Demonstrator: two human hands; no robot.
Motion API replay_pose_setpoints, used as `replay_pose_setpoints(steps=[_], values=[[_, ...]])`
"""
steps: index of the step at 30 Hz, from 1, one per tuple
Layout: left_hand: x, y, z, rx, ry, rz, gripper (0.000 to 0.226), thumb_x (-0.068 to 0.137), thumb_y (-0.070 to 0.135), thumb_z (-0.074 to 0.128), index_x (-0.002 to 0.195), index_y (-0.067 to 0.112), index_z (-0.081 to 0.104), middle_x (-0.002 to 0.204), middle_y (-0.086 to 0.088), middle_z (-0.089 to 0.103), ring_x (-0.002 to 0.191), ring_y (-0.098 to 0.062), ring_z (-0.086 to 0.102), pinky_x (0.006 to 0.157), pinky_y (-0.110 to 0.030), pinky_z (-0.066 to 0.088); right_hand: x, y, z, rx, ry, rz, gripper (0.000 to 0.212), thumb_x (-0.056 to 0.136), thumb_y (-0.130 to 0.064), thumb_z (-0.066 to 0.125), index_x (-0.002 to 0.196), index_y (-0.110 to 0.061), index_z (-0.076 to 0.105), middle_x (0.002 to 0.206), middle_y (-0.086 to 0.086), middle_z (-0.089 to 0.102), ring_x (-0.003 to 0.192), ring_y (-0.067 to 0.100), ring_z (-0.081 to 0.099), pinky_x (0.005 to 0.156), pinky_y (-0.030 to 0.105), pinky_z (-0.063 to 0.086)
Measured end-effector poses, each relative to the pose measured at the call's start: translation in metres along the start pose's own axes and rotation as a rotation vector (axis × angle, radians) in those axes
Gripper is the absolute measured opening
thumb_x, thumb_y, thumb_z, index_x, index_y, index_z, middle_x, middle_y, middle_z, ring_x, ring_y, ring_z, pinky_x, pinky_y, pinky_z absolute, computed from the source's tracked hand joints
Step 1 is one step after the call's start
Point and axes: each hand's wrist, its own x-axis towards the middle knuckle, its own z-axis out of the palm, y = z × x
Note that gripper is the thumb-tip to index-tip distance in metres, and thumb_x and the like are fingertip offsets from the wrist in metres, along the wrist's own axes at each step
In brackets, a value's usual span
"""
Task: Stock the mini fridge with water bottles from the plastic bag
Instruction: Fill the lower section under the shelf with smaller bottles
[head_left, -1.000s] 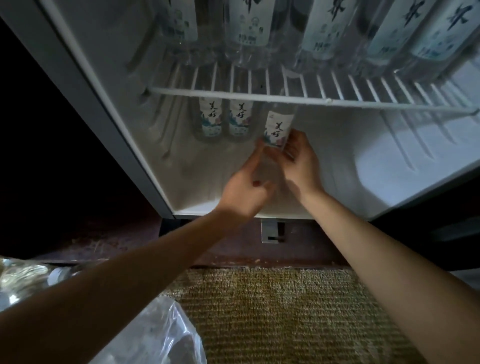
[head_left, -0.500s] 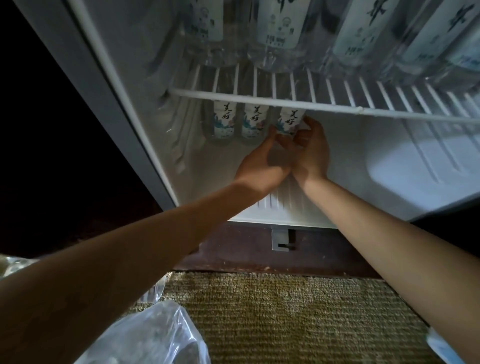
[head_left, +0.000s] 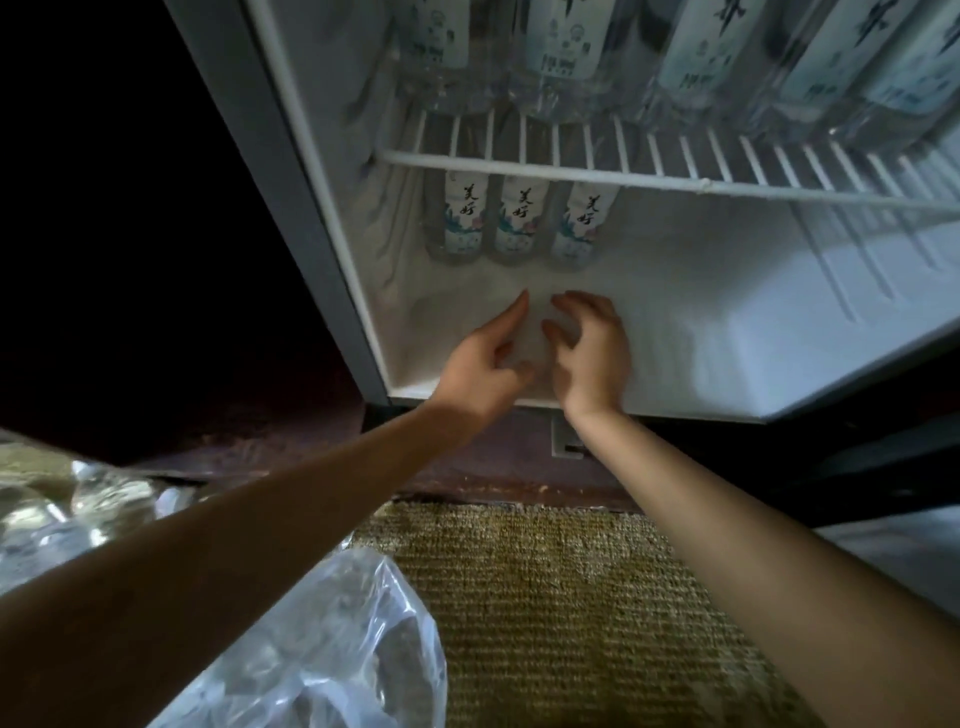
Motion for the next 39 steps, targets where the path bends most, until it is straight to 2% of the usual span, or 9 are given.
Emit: replay_pose_setpoints(steps=[3, 10, 15, 19, 23, 27, 33, 35, 39], values=[[-0.026, -0.006, -0.012, 0.024, 0.006, 0.007, 0.064, 0.082, -0.017, 0.045, 0.142, 0.004, 0.037, 0.144, -0.004, 0.043, 0.135, -0.013, 0.036, 0.102, -0.011, 0.033, -0.031, -0.005, 0.002, -0.029, -0.020, -0.090, 0.025, 0.086, -0.008, 0.062, 0.110, -0.009, 0.070, 0.121, 0.005, 0.061, 0.113, 0.023, 0.057, 0.091, 0.024, 0.041], [-0.092, -0.034, -0.047, 0.036, 0.037, 0.059, 0.051, 0.081, -0.011, 0.049, 0.127, 0.009, 0.059, 0.123, -0.007, 0.065, 0.116, -0.020, 0.060, 0.097, -0.045, 0.049, -0.096, -0.026, 0.010, -0.066, -0.105, -0.308, 0.033, 0.087, -0.008, 0.062, 0.120, -0.011, 0.065, 0.132, 0.006, 0.057, 0.126, 0.024, 0.048, 0.106, 0.042, 0.040], [-0.176, -0.071, -0.075, 0.279, 0.103, -0.029, 0.047, 0.079, 0.001, 0.045, 0.120, 0.017, 0.064, 0.116, 0.006, 0.068, 0.105, -0.005, 0.064, 0.090, -0.024, 0.051, -0.156, -0.052, 0.020, 0.063, -0.386, -0.300, 0.035, 0.088, -0.009, 0.062, 0.123, -0.013, 0.064, 0.136, 0.002, 0.053, 0.129, 0.014, 0.046, 0.109, 0.031, 0.039], [-0.241, -0.100, -0.100, 0.552, 0.112, -0.048, 0.038, 0.084, 0.000, 0.053, 0.113, 0.020, 0.067, 0.112, 0.007, 0.068, 0.099, -0.007, 0.063, 0.087, -0.020, 0.048, -0.218, -0.079, 0.024, 0.151, -0.676, -0.353, 0.024, 0.087, -0.016, 0.058, 0.109, -0.018, 0.066, 0.112, -0.006, 0.062, 0.104, 0.007, 0.058, 0.091, 0.030, 0.051], [-0.287, -0.107, -0.114, 0.806, -0.093, 0.037, 0.035, 0.081, 0.019, 0.046, 0.107, 0.021, 0.069, 0.109, 0.000, 0.067, 0.096, -0.013, 0.059, 0.077, -0.022, 0.046, -0.268, -0.092, 0.017, 0.140, -0.924, -0.372, 0.013, 0.082, -0.027, 0.060, 0.094, -0.022, 0.056, 0.094, -0.012, 0.056, 0.077, 0.006, 0.059, 0.066, 0.028, 0.051], [-0.317, -0.111, -0.114, 0.731, -0.142, 0.004, 0.035, 0.096, 0.027, 0.039, 0.122, 0.017, 0.060, 0.131, 0.001, 0.056, 0.115, -0.013, 0.054, 0.093, -0.022, 0.044, -0.274, -0.091, 0.012, -0.050, -1.118, -0.346, 0.014, 0.079, -0.027, 0.070, 0.081, -0.024, 0.056, 0.078, -0.013, 0.060, 0.073, 0.011, 0.061, 0.064, 0.023, 0.042], [-0.350, -0.135, -0.124, 0.608, -0.047, -0.096, 0.043, 0.098, 0.016, 0.037, 0.139, 0.021, 0.046, 0.145, 0.009, 0.044, 0.128, -0.004, 0.044, 0.105, -0.012, 0.033, -0.291, -0.094, 0.031, -0.363, -1.495, -0.662, 0.016, 0.086, -0.029, 0.061, 0.093, -0.015, 0.063, 0.099, -0.001, 0.060, 0.096, 0.017, 0.056, 0.082, 0.034, 0.046], [-0.350, -0.140, -0.131, 0.589, -0.072, -0.070, 0.043, 0.096, 0.011, 0.038, 0.137, 0.020, 0.049, 0.144, 0.009, 0.045, 0.128, -0.004, 0.046, 0.105, -0.013, 0.035, -0.298, -0.106, 0.038, -0.319, -1.501, -0.603, 0.020, 0.091, -0.026, 0.056, 0.095, -0.009, 0.063, 0.102, 0.006, 0.063, 0.096, 0.022, 0.059, 0.082, 0.032, 0.045], [-0.346, -0.153, -0.146, 0.655, -0.186, 0.052, 0.043, 0.092, 0.008, 0.040, 0.132, 0.014, 0.054, 0.145, 0.004, 0.045, 0.127, -0.008, 0.048, 0.105, -0.016, 0.037, -0.309, -0.122, 0.040, -0.244, -1.770, -0.340, 0.051, 0.087, -0.038, 0.064, 0.118, 0.001, 0.051, 0.098, 0.005, 0.054, 0.072, 0.016, 0.052, 0.056, 0.017, 0.036]])
